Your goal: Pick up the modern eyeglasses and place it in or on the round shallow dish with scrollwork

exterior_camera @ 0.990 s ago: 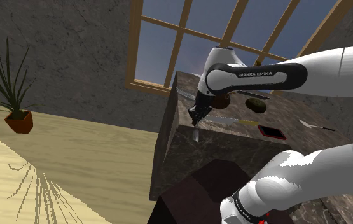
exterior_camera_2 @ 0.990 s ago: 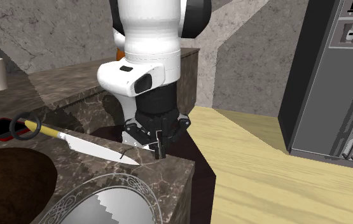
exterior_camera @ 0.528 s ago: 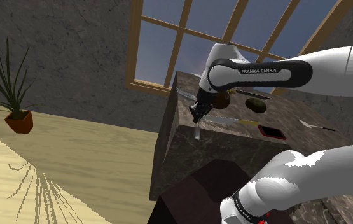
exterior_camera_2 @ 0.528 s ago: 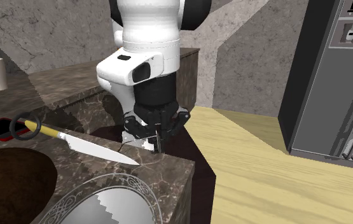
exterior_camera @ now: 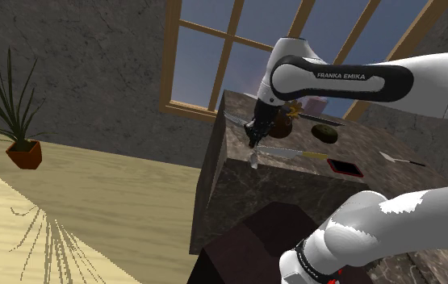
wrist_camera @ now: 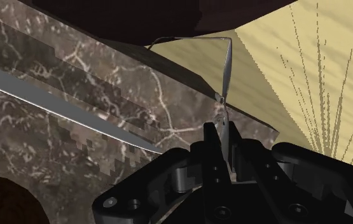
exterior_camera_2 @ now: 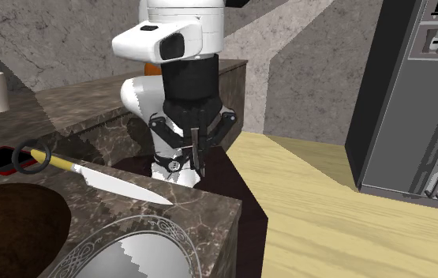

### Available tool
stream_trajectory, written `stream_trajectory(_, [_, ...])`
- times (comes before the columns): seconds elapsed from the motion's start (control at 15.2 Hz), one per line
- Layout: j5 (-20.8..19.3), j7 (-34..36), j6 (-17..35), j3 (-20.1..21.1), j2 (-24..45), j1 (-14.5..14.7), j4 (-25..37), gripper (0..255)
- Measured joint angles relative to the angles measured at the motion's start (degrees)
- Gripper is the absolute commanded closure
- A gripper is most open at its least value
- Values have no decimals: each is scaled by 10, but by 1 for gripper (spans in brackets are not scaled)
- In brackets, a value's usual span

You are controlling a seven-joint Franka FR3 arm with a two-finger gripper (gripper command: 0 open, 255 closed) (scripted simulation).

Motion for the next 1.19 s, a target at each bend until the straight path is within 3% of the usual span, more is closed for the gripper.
stream_trajectory(0.73, [-1, 3, -85, -1, -11, 0, 74, 255])
stream_trajectory(1.19, [-11, -23, -82, -20, 121, -12, 201, 255])
